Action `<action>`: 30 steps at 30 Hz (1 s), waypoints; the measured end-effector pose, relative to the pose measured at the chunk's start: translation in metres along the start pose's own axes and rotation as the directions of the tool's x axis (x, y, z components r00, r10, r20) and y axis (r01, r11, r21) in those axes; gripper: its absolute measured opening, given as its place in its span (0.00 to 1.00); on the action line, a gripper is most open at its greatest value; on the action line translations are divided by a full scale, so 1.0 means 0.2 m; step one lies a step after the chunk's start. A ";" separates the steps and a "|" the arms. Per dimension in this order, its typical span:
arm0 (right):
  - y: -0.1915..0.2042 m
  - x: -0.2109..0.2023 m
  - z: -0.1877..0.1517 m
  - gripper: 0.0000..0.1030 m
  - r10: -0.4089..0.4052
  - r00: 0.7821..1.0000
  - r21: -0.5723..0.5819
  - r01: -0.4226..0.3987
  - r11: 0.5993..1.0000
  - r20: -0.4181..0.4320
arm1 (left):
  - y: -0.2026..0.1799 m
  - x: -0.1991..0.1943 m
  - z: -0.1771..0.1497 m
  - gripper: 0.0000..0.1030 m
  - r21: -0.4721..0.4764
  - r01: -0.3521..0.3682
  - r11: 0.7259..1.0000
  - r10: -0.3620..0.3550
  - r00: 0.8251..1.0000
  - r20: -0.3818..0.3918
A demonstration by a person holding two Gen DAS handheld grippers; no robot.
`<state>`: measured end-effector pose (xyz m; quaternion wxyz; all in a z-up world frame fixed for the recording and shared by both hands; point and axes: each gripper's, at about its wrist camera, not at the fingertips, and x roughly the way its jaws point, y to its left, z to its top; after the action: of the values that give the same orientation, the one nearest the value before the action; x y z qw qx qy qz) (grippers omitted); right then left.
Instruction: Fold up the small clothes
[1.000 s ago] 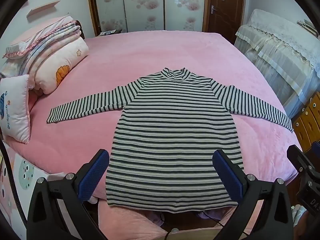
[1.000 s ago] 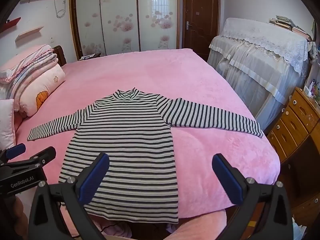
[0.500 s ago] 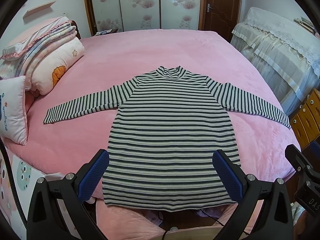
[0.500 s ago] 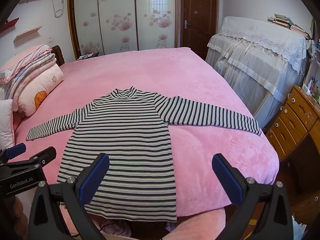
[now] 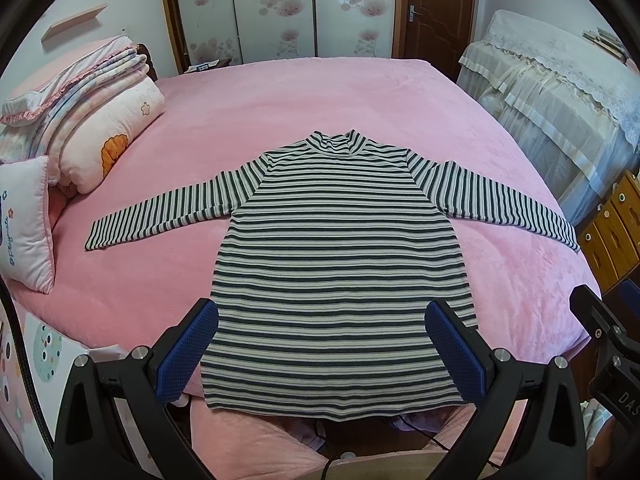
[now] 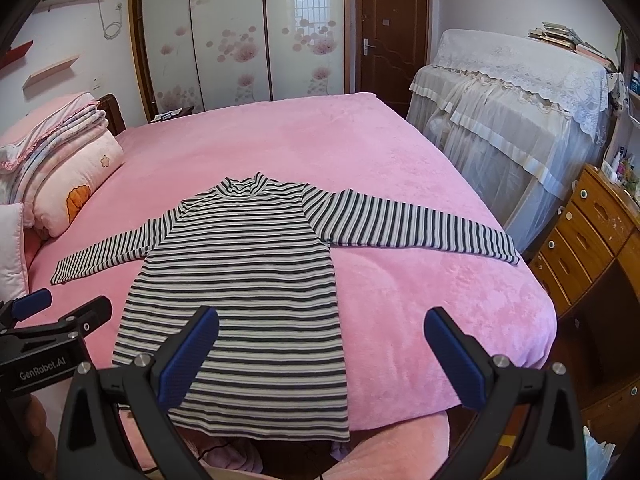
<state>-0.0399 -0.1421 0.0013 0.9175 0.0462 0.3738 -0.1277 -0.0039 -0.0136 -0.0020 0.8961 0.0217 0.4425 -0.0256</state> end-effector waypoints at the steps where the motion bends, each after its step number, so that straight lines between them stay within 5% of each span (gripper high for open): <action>1: 0.00 0.00 0.00 1.00 -0.002 1.000 0.000 0.002 1.000 0.000 | 0.00 0.00 0.00 1.00 0.000 0.001 1.000 -0.001 1.000 -0.001; 30: -0.01 -0.01 0.03 1.00 0.011 1.000 -0.007 -0.011 1.000 -0.005 | -0.04 -0.01 0.01 1.00 0.012 0.001 1.000 -0.001 1.000 -0.005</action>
<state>-0.0384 -0.1438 0.0073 0.9174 0.0452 0.3765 -0.1210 -0.0040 -0.0212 0.0002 0.8948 0.0270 0.4448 -0.0289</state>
